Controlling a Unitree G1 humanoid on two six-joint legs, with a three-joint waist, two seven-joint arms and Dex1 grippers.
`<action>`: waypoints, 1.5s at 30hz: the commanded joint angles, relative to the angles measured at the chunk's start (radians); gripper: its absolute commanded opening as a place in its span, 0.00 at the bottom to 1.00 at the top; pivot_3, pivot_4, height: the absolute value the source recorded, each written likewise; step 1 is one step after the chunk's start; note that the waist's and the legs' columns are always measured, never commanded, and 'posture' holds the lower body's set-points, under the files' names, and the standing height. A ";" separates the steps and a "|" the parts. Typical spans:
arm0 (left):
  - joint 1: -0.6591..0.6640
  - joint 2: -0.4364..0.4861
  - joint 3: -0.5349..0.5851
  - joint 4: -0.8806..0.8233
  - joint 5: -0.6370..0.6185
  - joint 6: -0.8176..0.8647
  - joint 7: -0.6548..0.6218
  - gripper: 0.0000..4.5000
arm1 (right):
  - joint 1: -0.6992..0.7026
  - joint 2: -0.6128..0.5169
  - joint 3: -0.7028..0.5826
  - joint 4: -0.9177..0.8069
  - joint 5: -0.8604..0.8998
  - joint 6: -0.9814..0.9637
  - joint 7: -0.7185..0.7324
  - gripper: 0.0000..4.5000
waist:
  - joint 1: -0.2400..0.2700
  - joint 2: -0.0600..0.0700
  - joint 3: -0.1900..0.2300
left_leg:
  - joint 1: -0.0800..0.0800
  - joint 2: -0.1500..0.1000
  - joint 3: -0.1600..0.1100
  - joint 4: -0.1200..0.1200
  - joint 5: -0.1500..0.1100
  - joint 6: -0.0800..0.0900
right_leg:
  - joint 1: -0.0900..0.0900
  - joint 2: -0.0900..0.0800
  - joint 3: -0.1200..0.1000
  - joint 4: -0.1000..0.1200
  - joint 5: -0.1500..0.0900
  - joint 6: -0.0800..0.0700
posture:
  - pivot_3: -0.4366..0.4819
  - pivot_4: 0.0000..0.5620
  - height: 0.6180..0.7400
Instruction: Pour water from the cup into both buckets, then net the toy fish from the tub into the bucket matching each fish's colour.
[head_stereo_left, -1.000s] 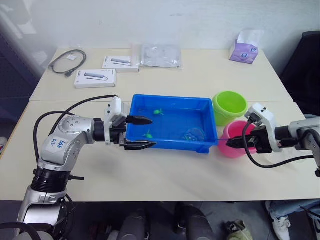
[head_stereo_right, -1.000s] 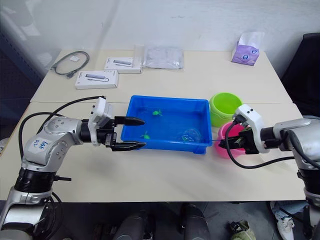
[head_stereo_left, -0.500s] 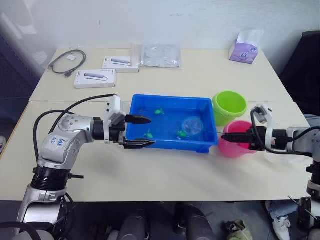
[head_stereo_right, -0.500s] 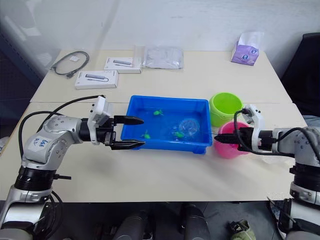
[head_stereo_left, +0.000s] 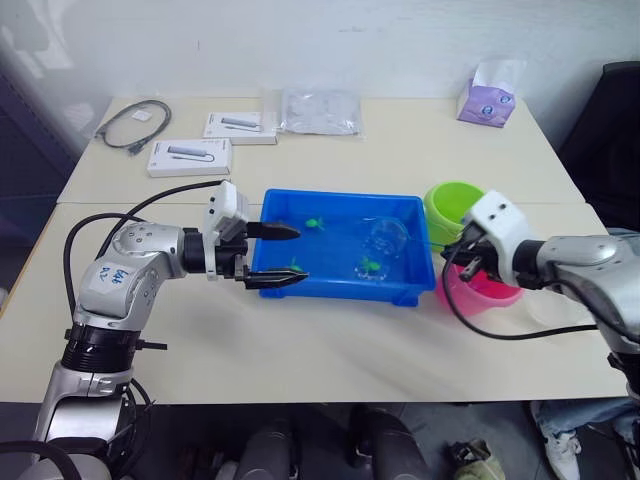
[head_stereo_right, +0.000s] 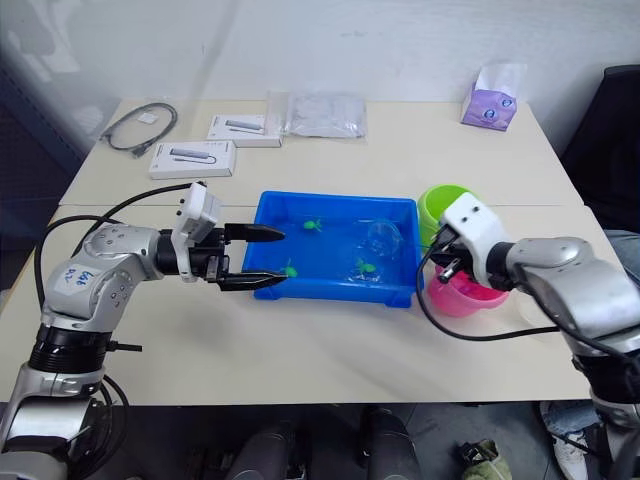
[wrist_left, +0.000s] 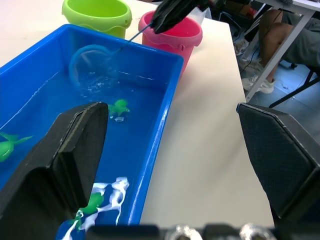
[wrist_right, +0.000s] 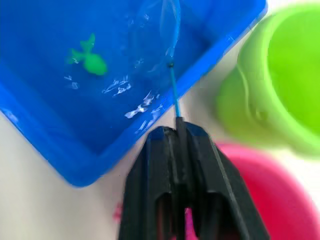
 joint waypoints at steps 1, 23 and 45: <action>-0.007 0.009 0.012 -0.031 -0.006 -0.011 0.003 0.98 | -0.015 -0.042 0.074 0.031 -0.134 -0.199 0.071 0.00 | 0.000 0.000 0.000 | 0.000 0.000 0.000 0.000 0.000 0.000 | 0.000 0.000 -0.001 0.000 0.000 0.000 | 0.48 0.27 1.00; 0.011 -0.040 0.018 -0.058 -0.044 0.007 0.032 0.98 | -0.098 0.241 -0.709 0.242 0.773 0.694 -0.359 0.00 | 0.002 0.000 0.000 | -0.001 -0.001 -0.002 0.000 0.000 0.001 | 0.000 -0.002 -0.001 0.001 0.000 0.000 | 0.48 0.27 1.00; -0.099 -0.152 0.028 0.016 -0.047 -0.005 0.106 0.98 | 0.394 -0.445 -0.191 0.103 -0.408 -0.836 -0.306 0.00 | -0.005 0.000 0.000 | 0.003 0.000 0.004 -0.003 0.000 0.000 | 0.000 0.000 0.006 -0.001 0.001 0.002 | 0.48 0.27 1.00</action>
